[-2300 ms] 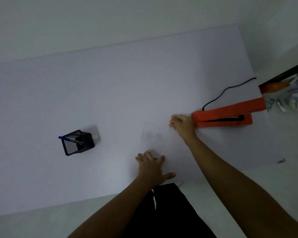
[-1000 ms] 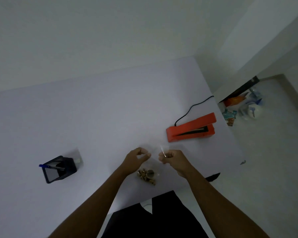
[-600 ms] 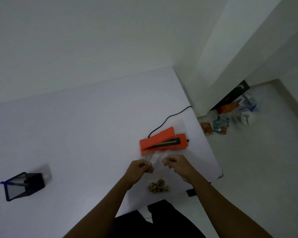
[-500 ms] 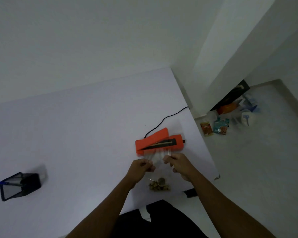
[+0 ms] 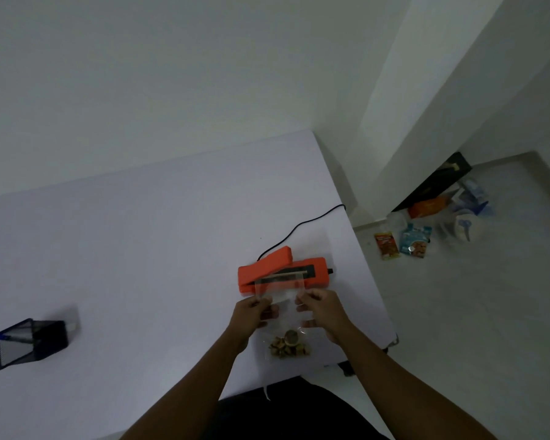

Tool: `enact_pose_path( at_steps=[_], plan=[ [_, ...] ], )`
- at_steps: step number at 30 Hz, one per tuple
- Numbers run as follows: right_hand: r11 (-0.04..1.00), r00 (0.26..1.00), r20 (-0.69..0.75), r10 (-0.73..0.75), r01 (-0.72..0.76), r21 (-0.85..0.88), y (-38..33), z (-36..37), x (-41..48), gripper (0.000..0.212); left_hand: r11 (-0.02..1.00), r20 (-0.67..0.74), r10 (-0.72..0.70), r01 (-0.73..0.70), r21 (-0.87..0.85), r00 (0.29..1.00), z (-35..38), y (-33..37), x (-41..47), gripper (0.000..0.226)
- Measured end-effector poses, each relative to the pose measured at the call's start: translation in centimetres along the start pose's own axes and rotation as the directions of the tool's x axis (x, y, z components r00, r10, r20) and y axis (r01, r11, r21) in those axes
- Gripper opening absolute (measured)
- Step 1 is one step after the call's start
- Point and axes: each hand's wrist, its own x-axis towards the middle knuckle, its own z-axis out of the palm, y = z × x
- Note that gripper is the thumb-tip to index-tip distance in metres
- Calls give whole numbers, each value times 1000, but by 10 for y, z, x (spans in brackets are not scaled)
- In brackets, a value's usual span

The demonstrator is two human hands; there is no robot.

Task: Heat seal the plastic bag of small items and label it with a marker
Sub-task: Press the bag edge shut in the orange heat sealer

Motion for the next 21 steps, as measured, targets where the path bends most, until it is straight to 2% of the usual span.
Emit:
enact_pose_path(
  at_steps=[8, 13, 15, 18, 21],
  plan=[
    [997, 998, -31, 51, -49, 59, 1, 1, 8, 23, 999, 23, 5, -4, -33, 1000, 2, -8, 11, 22],
    [999, 998, -61, 24, -26, -38, -1, 1, 10, 21, 997, 10, 7, -7, -71, 1000, 5, -8, 12, 22],
    [987, 989, -143, -36, 13, -161, -3, 1, 11, 27, 997, 9, -3, 4, -78, 1000, 6, -8, 13, 23],
    [932, 935, -270, -230, 132, -337, -12, -2, 9, 39, 996, 7, -20, 20, -85, 1000, 7, -7, 13, 24],
    [906, 876, -302, -376, 278, -320, -36, -1, -5, 44, 996, 8, -31, 31, -85, 999, 6, -7, 13, 24]
  ],
)
